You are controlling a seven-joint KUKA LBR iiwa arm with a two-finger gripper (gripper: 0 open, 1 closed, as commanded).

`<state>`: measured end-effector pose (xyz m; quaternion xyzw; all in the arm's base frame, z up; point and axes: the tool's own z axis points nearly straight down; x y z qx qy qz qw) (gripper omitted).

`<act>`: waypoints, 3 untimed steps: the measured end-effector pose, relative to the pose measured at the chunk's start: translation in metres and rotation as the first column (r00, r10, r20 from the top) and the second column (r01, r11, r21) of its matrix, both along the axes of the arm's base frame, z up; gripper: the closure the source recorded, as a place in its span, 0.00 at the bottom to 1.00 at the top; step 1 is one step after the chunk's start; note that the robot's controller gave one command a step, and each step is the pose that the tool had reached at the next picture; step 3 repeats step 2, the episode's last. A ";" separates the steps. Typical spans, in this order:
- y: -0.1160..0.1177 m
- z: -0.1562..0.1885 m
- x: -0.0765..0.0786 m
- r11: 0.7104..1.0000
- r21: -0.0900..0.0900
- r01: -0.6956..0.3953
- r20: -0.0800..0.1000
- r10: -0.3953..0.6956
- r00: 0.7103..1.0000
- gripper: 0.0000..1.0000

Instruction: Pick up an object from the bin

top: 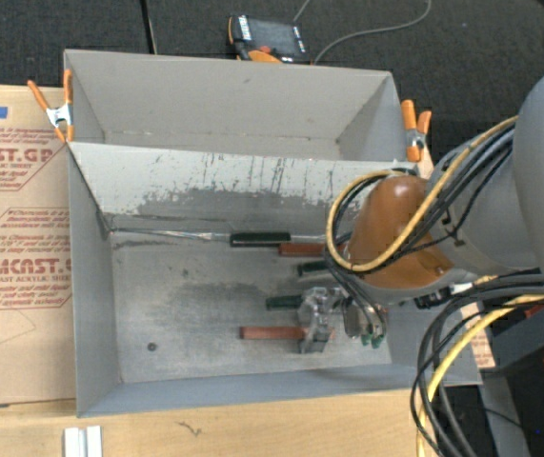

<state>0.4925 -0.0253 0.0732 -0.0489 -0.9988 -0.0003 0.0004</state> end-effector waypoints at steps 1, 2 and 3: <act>-0.008 0.128 0.012 0.996 -0.003 -0.093 0.010 0.093 0.996 1.00; 0.018 0.158 0.009 0.999 0.001 0.047 0.004 -0.047 0.999 1.00; 0.018 0.158 0.009 0.999 0.001 0.047 0.004 -0.047 0.999 1.00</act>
Offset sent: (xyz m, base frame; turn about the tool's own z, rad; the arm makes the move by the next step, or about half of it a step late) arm 0.0100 -0.0079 0.1243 -0.0928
